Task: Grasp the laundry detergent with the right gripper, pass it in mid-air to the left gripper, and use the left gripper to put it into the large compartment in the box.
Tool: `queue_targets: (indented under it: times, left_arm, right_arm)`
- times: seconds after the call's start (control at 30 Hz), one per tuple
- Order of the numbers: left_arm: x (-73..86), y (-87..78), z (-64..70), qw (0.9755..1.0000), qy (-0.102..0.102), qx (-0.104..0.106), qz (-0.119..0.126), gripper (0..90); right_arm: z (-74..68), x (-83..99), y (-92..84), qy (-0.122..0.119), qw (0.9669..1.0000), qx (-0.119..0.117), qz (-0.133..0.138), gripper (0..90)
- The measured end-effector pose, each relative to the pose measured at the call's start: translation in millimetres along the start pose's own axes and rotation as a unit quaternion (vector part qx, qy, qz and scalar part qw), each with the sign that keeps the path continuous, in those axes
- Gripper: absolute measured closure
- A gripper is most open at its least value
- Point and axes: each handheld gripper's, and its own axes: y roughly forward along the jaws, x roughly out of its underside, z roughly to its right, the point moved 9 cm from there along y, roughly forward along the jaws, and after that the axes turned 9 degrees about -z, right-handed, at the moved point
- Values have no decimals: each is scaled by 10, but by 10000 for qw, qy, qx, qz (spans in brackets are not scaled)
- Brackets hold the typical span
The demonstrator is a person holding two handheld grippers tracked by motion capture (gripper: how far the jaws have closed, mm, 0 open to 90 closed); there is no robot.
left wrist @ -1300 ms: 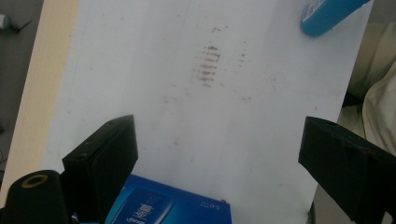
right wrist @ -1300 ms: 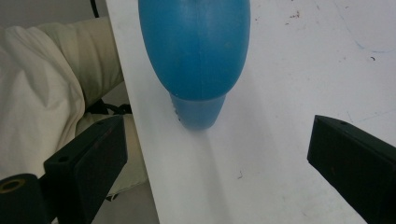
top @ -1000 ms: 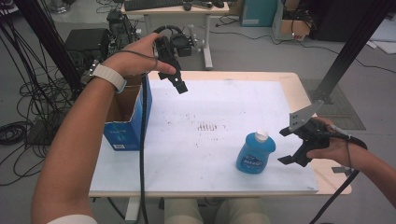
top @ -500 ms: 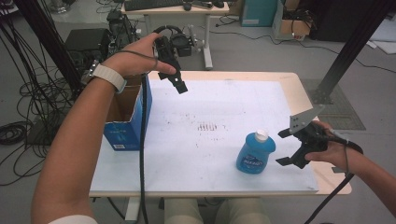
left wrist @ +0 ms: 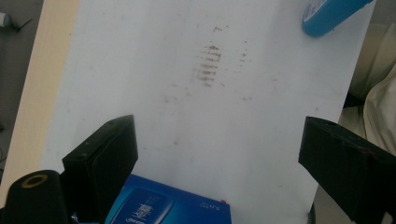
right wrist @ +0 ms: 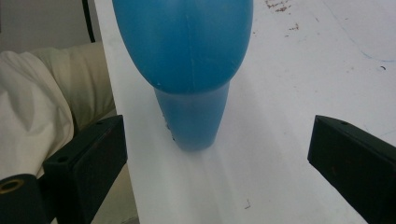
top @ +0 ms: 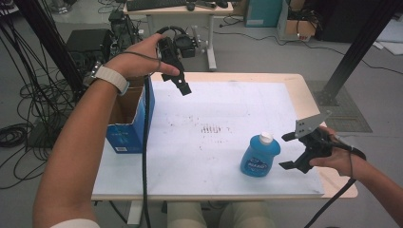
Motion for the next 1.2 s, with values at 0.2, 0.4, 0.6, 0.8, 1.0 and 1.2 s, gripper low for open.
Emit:
queue_targets:
  times: [0.2, 0.4, 0.6, 0.8, 1.0, 1.2]
  left_arm:
    - [4, 2, -2, 10000, -26, -7, 15, 121]
    - [8, 3, -1, 10000, -20, 1, 12, 121]
    - [9, 4, -1, 10000, -19, 2, 10, 121]
    - [5, 6, 0, 10000, -22, 3, 15, 120]
    - [4, 9, -3, 10000, -23, 1, 14, 120]
    - [9, 14, 1, 10000, -34, 21, 19, 121]
  right_arm:
    - [9, 2, 28, -66, 9999, 0, 121, 46]
    - [-77, -2, 38, 351, 9992, -152, 131, 47]
    - [-94, 8, 75, 358, 9989, -194, 227, 46]
    - [-103, 12, 93, 396, 9985, -243, 289, 46]
    - [-114, 15, 106, 365, 9986, -265, 286, 46]
    - [-125, 17, 128, 379, 9982, -307, 338, 47]
